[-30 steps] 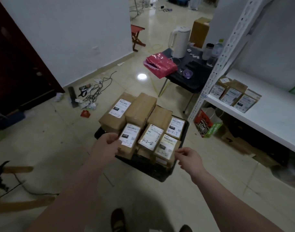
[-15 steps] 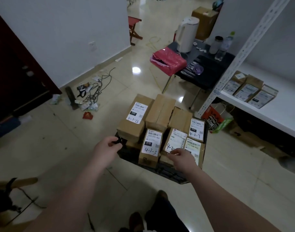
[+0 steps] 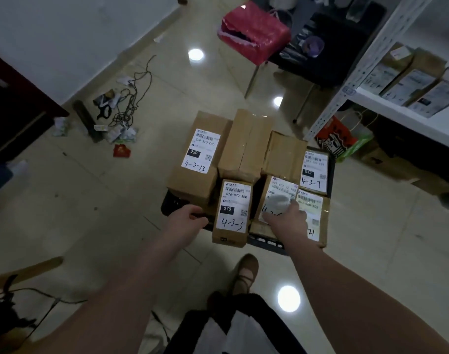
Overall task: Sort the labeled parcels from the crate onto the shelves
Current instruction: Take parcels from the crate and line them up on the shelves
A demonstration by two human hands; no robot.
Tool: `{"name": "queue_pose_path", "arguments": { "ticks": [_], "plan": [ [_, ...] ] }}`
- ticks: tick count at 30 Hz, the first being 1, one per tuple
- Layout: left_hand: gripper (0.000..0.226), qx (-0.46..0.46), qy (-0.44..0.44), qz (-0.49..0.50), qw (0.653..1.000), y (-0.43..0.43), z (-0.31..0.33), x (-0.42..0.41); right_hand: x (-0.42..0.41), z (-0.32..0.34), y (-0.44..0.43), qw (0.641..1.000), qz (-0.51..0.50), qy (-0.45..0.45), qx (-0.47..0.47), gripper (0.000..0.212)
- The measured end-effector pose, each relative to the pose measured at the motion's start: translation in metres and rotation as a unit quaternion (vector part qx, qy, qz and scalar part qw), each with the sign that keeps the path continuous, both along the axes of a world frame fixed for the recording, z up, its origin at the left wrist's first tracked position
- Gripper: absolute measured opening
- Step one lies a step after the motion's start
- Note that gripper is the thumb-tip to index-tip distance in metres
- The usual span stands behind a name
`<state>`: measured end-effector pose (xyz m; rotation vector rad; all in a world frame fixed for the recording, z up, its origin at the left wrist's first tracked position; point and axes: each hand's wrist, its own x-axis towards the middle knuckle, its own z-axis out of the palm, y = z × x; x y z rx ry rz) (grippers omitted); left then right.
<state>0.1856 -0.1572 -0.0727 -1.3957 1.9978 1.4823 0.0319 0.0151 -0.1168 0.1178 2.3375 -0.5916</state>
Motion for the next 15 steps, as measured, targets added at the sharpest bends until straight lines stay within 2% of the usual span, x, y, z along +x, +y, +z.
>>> {"name": "queue_pose_path", "arguments": {
  "ticks": [7,15],
  "plan": [
    [0.039,0.049,-0.033,-0.085,0.995,0.01,-0.031,-0.003,0.01,-0.018,-0.025,0.997,-0.007,0.033,0.068,0.122],
    [0.042,0.033,-0.023,-0.158,0.987,-0.008,-0.023,0.002,0.011,-0.021,-0.034,0.993,-0.082,0.051,0.063,0.114]
  ]
}}
